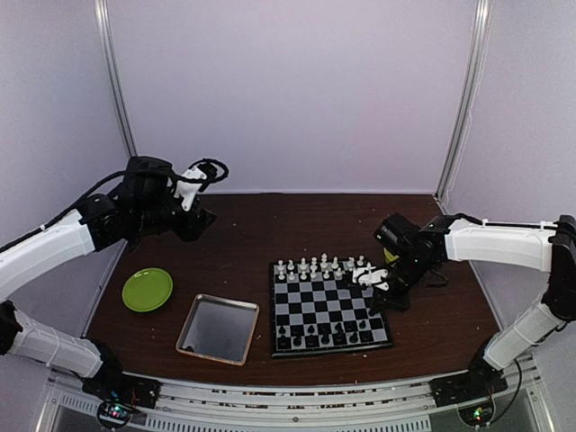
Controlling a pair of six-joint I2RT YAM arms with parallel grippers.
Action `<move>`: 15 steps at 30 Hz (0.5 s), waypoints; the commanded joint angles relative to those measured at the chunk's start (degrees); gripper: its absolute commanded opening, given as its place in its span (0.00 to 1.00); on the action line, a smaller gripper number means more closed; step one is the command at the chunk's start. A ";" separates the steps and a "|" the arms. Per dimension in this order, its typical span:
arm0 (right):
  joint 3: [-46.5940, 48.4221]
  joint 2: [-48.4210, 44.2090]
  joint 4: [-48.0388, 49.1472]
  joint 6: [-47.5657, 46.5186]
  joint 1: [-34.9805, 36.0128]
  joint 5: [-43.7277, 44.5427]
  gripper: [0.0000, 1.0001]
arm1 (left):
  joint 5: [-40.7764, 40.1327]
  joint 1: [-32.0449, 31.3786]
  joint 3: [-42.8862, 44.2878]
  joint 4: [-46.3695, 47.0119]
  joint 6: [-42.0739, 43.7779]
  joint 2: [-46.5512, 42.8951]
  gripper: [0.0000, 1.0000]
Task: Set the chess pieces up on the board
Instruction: Place the pawn at a7.
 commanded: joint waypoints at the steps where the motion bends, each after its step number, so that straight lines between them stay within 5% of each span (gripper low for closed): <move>1: -0.81 0.80 -0.87 -2.76 0.41 -2.35 0.05 | 0.80 0.30 1.85 0.92 0.54 0.61 0.54; 15: -2.09 2.50 -1.98 -4.63 0.48 -0.15 0.05 | 1.00 0.31 1.90 0.74 0.54 1.15 0.54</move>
